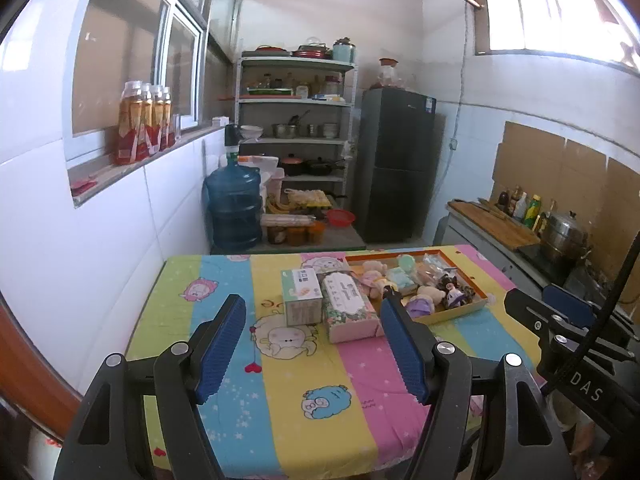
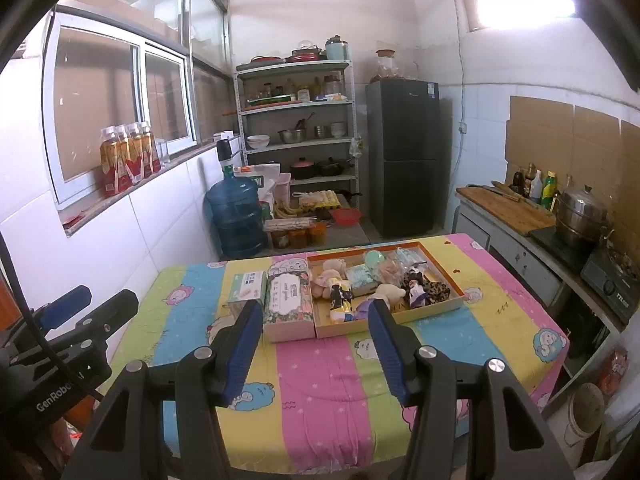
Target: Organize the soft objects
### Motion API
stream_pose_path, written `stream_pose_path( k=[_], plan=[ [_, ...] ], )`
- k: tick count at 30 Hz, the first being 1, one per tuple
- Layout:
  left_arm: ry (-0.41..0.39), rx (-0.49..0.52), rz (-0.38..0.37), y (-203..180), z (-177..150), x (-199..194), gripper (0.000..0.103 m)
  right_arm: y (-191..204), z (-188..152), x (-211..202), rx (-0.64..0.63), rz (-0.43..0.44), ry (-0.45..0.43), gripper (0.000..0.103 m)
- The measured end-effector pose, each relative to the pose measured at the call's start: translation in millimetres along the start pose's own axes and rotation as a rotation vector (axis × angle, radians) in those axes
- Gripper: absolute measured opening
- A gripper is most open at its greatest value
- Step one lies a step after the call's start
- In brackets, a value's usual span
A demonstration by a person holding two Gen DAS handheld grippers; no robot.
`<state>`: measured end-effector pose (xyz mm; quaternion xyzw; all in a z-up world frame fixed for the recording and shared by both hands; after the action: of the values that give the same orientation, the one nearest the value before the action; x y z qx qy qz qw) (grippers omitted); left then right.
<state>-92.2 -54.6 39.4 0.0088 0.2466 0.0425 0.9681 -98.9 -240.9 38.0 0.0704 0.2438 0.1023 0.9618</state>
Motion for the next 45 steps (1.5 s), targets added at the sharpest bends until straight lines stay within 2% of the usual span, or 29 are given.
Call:
stream_pose_path(
  k=[45],
  plan=[
    [-0.003,0.013,-0.015,-14,-3,-9,0.072,-7,-5,-14,0.004,-0.004,-0.006,0.055]
  ],
)
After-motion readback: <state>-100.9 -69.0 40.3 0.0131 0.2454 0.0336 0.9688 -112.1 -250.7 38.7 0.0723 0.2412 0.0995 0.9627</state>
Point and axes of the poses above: each gripper's, at about its wrist camera, not at the fingertips, and x roughly the way its jaws point, y to its left, z to its top, the point moved 1 cm from there along x, roughly the way its jaws point, and after that the axes turned 13 degrees about z, right-handed, at the moved point
